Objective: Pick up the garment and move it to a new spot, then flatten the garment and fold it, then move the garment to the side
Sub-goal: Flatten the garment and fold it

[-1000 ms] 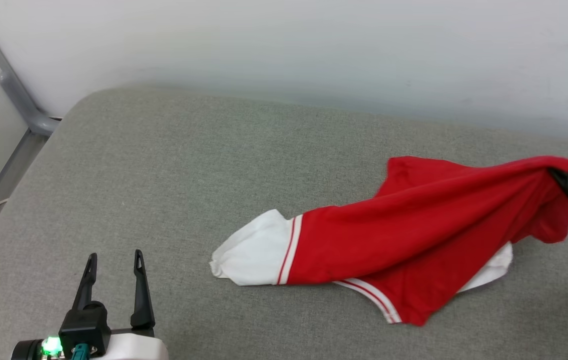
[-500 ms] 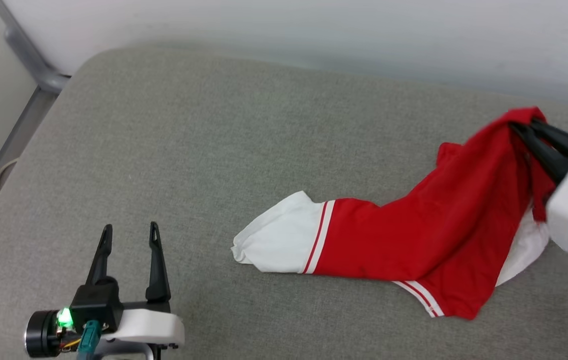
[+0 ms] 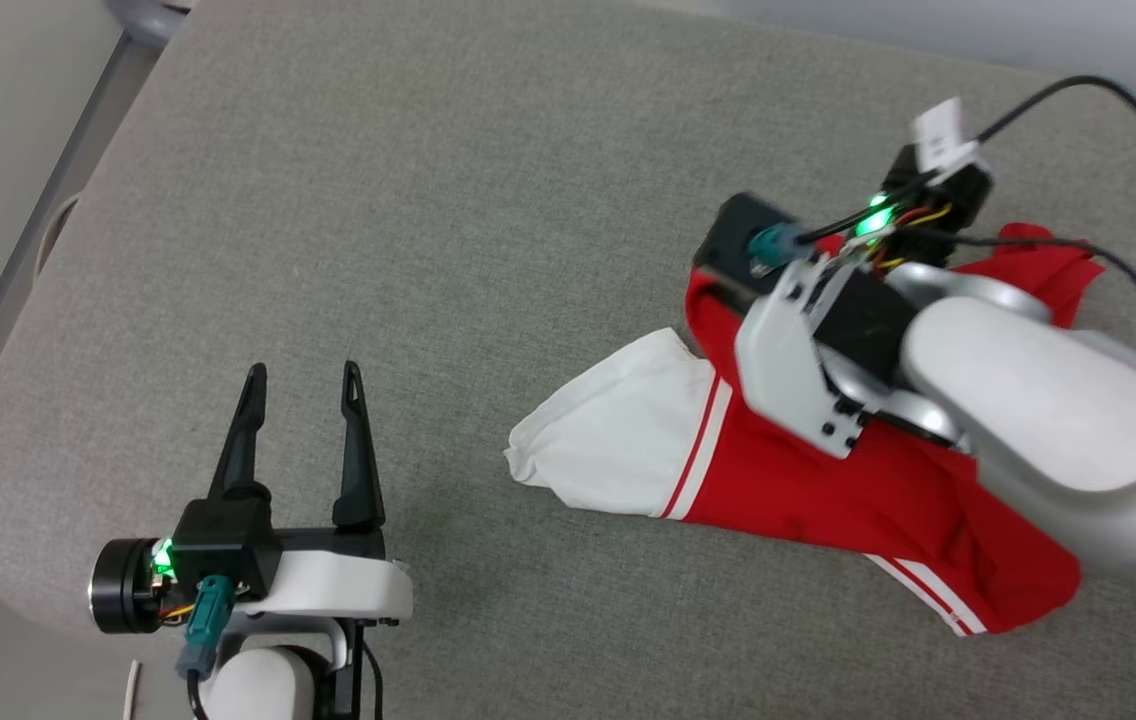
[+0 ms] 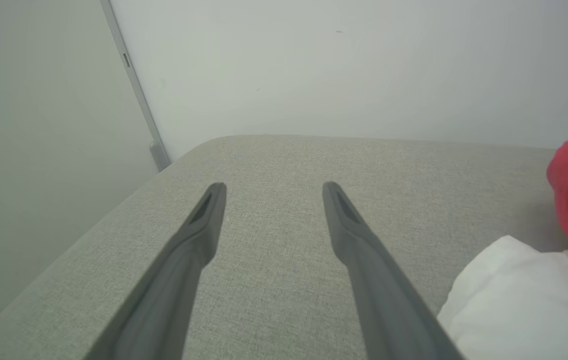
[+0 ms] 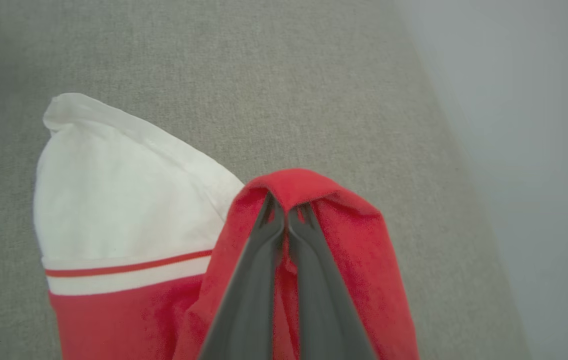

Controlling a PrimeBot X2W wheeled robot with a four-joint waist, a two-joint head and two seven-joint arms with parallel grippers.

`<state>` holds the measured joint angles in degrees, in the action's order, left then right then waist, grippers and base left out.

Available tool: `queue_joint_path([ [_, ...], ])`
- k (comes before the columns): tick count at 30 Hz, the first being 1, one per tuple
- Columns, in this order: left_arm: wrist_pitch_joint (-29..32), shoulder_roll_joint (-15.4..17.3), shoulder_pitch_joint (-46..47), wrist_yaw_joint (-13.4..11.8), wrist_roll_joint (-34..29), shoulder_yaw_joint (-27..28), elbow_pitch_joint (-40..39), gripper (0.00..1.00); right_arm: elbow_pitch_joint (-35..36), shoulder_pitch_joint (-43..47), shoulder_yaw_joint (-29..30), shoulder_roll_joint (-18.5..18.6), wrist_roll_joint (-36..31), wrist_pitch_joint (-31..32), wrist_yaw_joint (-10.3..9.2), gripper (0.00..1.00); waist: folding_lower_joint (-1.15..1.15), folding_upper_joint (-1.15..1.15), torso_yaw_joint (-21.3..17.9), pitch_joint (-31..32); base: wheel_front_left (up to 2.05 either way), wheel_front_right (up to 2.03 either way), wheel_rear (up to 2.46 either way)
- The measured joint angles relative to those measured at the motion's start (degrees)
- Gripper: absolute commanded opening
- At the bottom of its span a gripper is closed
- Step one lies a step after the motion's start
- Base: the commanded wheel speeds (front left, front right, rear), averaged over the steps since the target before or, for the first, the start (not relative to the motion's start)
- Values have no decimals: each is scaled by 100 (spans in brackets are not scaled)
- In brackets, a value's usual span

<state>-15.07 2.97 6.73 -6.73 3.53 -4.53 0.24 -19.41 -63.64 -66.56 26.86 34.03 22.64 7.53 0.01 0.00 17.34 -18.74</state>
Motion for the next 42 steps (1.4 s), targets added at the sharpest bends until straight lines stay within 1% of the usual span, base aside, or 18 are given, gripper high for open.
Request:
queue_joint_path([
  [2,0,-3,52,-41,56,-64,5,100,-325,-151,-448,-152,238,8,1,0,0,0,60,-85,0,0,0],
  [4,0,-4,90,-78,88,-92,7,100,-559,-164,-627,-276,392,115,0,0,0,0,112,-155,0,0,0],
  [6,0,-3,102,-94,135,-112,11,100,-673,-132,-658,-346,424,359,0,0,0,0,151,-212,0,0,0],
  [8,0,-5,158,-109,147,-131,14,100,-611,151,-655,-402,210,794,-3,0,0,0,179,-254,0,0,0],
  [11,0,-5,186,-136,170,-125,22,100,-506,336,-636,-405,153,1073,-12,0,0,0,172,-288,0,0,0],
  [13,0,-3,187,-141,169,-105,32,100,-515,336,-636,-394,201,1020,-13,0,0,0,139,-294,0,0,0],
  [17,0,-5,188,-134,115,-57,54,100,-547,251,-666,-379,276,657,1,0,0,0,37,-243,0,0,0],
  [18,0,-5,187,-133,103,-38,56,100,-565,216,-675,-361,292,513,1,29,0,0,7,-219,0,0,0],
  [19,0,-5,185,-126,75,-19,64,100,-586,157,-686,-326,338,313,1,100,0,0,-25,-188,0,0,0],
  [22,0,-7,137,-96,14,16,74,100,-594,-59,-676,-188,544,-264,0,100,0,0,-112,-58,0,0,0],
  [25,0,-5,-1,-75,-43,94,77,100,-446,-124,-682,33,769,-679,1,100,0,0,-213,95,0,0,0],
  [28,0,-8,-90,-34,-99,147,70,100,-263,-224,-631,424,920,-1056,1,100,0,0,-326,254,0,0,0],
  [32,0,-5,-233,8,-168,210,49,100,20,-236,-319,1025,1103,-1363,0,100,0,0,-467,477,0,0,0],
  [36,0,4,-397,24,-197,275,20,100,326,-138,81,1684,1324,-1389,0,100,-1,0,-594,664,0,0,0],
  [39,0,4,-458,53,-234,278,15,100,538,88,389,2130,1572,-1221,0,100,-1,0,-679,762,0,0,0],
  [42,0,4,-506,68,-241,268,8,100,735,300,631,2549,1734,-894,0,100,-1,0,-703,820,0,0,0],
])
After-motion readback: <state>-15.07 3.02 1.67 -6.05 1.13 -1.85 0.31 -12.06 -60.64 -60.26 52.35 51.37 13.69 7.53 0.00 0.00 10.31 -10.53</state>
